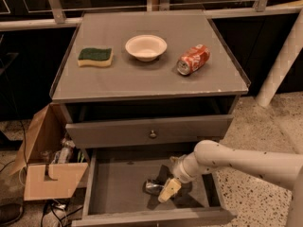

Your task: Pick redbull can from middle drawer and place on counter

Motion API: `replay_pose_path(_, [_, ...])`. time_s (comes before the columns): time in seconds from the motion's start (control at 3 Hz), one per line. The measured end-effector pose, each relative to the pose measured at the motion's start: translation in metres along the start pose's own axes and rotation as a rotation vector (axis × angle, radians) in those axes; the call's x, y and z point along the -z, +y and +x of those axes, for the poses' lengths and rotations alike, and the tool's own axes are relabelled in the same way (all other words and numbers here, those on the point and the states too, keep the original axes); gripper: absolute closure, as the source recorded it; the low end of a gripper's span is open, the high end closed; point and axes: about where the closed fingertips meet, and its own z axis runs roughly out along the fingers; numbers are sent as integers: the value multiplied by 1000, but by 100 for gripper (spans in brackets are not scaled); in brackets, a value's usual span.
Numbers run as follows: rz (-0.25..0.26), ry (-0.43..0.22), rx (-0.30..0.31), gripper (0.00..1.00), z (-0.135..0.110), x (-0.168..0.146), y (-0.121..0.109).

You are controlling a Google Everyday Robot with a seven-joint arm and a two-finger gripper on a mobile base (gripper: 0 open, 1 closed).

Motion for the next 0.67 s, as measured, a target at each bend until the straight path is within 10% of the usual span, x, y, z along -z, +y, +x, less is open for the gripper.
replay_pose_path(0.67, [-2,3,-25,0,3,-18,4])
